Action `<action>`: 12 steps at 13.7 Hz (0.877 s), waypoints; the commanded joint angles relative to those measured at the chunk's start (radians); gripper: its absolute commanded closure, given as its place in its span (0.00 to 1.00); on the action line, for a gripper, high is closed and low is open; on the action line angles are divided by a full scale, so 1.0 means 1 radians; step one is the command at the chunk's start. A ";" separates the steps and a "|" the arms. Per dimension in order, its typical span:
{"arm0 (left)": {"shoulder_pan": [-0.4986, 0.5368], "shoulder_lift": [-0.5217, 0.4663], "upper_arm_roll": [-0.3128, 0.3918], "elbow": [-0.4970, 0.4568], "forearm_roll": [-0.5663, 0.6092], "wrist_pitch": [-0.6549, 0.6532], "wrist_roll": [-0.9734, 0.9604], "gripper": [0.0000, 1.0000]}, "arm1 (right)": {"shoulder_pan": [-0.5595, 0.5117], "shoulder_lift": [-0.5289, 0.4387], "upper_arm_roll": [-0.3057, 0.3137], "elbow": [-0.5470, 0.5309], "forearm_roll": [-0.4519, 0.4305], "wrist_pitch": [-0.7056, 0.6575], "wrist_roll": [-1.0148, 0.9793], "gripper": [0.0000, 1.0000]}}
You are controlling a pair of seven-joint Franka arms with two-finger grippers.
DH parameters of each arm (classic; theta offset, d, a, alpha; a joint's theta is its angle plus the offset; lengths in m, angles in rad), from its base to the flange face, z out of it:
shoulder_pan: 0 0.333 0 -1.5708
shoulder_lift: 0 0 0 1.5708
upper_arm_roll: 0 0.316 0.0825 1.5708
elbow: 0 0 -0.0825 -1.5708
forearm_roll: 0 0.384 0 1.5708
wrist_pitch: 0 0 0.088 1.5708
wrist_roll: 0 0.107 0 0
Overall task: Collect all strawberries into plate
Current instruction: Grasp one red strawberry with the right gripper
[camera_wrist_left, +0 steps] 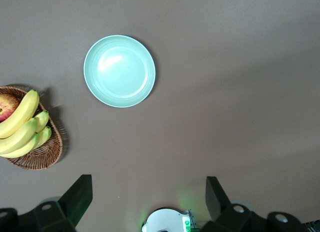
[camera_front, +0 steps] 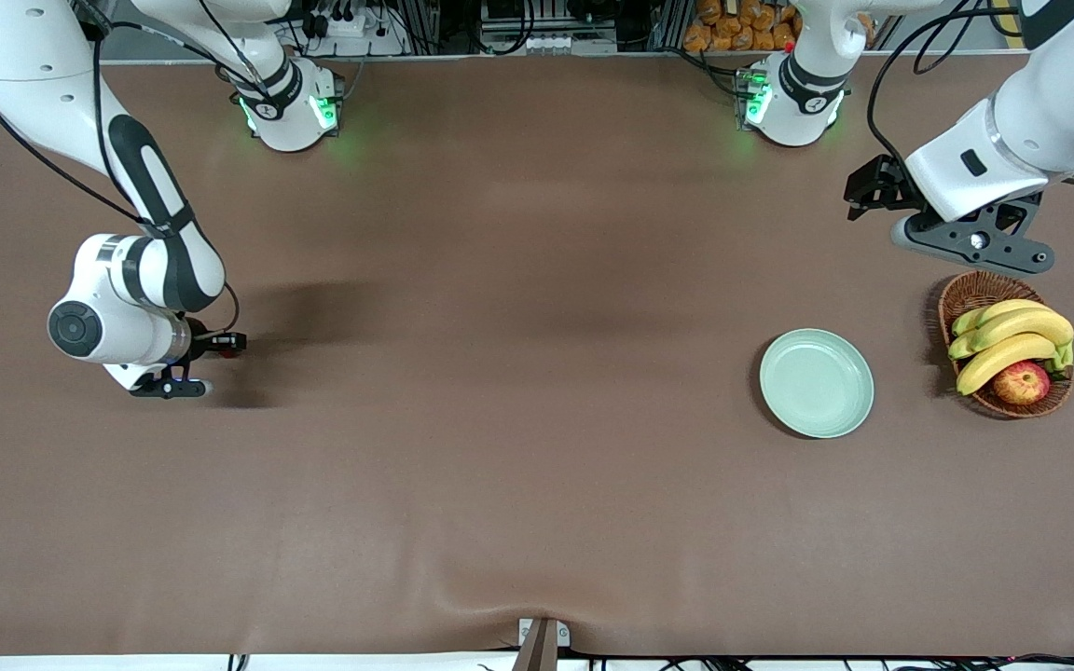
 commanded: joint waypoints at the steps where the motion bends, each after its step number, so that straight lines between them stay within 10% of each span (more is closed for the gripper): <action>1: 0.004 -0.004 -0.001 0.003 -0.018 0.001 -0.014 0.00 | 0.000 0.008 -0.001 -0.010 0.012 0.016 -0.011 0.81; 3: 0.004 -0.004 -0.001 0.004 -0.018 0.001 -0.014 0.00 | 0.002 0.006 -0.003 -0.004 0.011 0.010 -0.013 1.00; 12: 0.000 -0.005 -0.001 0.003 -0.018 -0.001 -0.016 0.00 | 0.143 -0.018 0.000 0.244 0.227 -0.386 0.189 1.00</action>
